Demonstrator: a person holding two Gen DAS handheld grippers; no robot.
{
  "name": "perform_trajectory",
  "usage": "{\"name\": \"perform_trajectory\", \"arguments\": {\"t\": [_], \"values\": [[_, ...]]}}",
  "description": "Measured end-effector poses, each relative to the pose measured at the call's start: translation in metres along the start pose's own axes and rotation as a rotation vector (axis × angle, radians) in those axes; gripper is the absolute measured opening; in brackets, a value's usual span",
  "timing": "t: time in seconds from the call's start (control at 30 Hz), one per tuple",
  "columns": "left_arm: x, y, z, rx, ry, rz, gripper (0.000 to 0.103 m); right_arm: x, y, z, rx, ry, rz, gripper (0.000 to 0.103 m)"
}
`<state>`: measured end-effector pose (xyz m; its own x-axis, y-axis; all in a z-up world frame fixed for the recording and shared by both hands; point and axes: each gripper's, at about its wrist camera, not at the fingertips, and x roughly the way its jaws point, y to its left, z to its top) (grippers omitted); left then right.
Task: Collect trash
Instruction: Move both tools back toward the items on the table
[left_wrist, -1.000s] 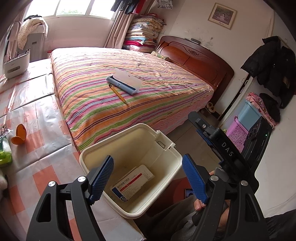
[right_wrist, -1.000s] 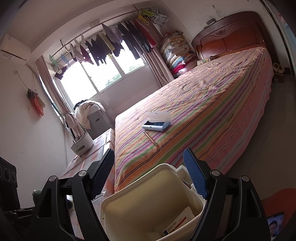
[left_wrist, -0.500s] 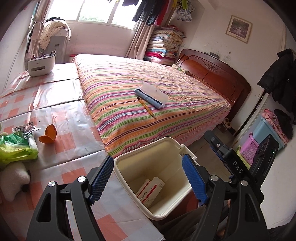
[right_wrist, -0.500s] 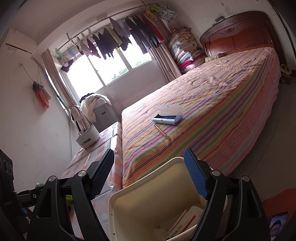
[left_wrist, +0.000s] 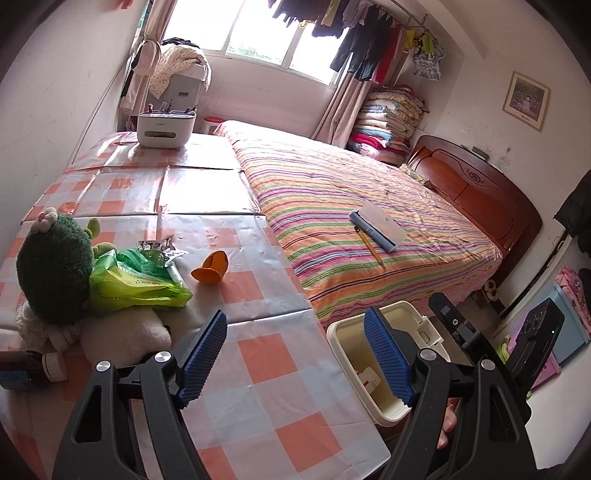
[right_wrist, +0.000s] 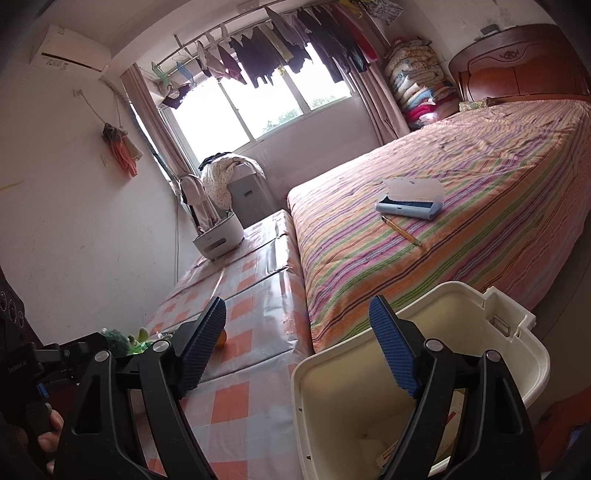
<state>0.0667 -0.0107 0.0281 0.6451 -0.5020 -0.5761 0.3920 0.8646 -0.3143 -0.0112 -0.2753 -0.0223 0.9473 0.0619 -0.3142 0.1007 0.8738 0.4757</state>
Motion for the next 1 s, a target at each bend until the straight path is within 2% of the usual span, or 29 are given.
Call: {"name": "perform_trajectory", "arguments": {"t": [0.17, 0.37, 0.47, 0.6, 0.7, 0.83, 0.9, 1.0], "values": [[-0.026, 0.044, 0.000, -0.053, -0.031, 0.072, 0.075, 0.015, 0.034, -0.010, -0.037, 0.045, 0.056, 0.080], [-0.058, 0.094, -0.011, -0.049, -0.025, 0.174, 0.075, 0.033, 0.077, -0.026, -0.115, 0.093, 0.117, 0.080], [-0.072, 0.120, -0.019, -0.051, -0.009, 0.181, 0.075, 0.041, 0.099, -0.033, -0.159, 0.112, 0.147, 0.081], [-0.086, 0.144, -0.028, 0.028, 0.046, 0.187, 0.075, 0.049, 0.120, -0.041, -0.204, 0.135, 0.175, 0.081], [-0.088, 0.156, -0.032, 0.097, 0.090, 0.222, 0.075, 0.055, 0.130, -0.048, -0.221, 0.159, 0.190, 0.081], [-0.078, 0.169, -0.031, 0.152, 0.139, 0.226, 0.075, 0.062, 0.145, -0.054, -0.271, 0.183, 0.220, 0.081], [-0.070, 0.174, -0.031, 0.173, 0.173, 0.200, 0.075, 0.063, 0.154, -0.055, -0.299, 0.187, 0.238, 0.081], [-0.054, 0.178, -0.033, 0.216, 0.224, 0.214, 0.075, 0.068, 0.165, -0.055, -0.319, 0.199, 0.267, 0.081]]}}
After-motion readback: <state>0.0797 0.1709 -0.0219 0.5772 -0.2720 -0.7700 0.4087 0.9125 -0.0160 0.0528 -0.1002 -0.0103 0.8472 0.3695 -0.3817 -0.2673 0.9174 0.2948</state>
